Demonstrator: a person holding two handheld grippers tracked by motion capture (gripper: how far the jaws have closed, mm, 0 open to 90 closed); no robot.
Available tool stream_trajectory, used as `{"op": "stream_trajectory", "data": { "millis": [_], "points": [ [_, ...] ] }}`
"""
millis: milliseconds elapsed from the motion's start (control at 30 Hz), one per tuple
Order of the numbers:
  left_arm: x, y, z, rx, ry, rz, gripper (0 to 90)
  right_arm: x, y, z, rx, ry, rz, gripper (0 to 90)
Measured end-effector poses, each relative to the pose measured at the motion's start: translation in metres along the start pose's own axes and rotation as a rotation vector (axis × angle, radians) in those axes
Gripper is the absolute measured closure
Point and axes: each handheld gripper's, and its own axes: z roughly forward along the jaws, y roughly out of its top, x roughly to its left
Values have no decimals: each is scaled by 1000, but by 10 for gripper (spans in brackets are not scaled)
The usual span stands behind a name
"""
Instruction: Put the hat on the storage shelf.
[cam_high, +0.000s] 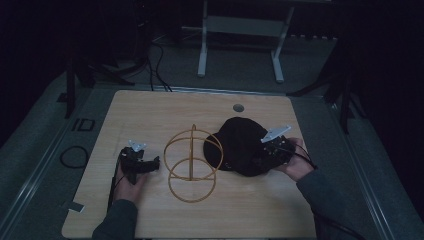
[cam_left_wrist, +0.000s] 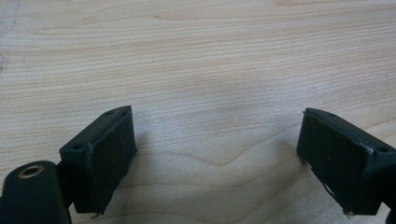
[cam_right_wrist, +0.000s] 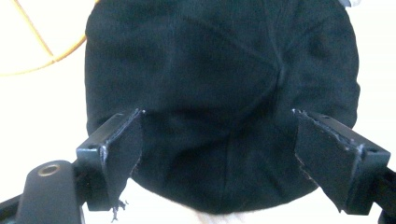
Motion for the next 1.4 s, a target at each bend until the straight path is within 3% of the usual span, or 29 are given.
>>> {"op": "stream_trajectory", "data": {
  "millis": [367,800,1100,1267,1400],
  "points": [
    [0,0,0,-1,1,0,113,-2,28,8,25,7,-65,118],
    [0,0,0,1,1,3,112,-2,63,26,66,57,-166,105],
    [0,0,0,0,0,0,112,-10,77,39,76,67,-128,97],
    [0,0,0,0,0,0,112,-16,81,47,73,111,-94,97],
    [0,0,0,0,0,0,112,-19,83,53,76,109,-73,97]
  ]
}}
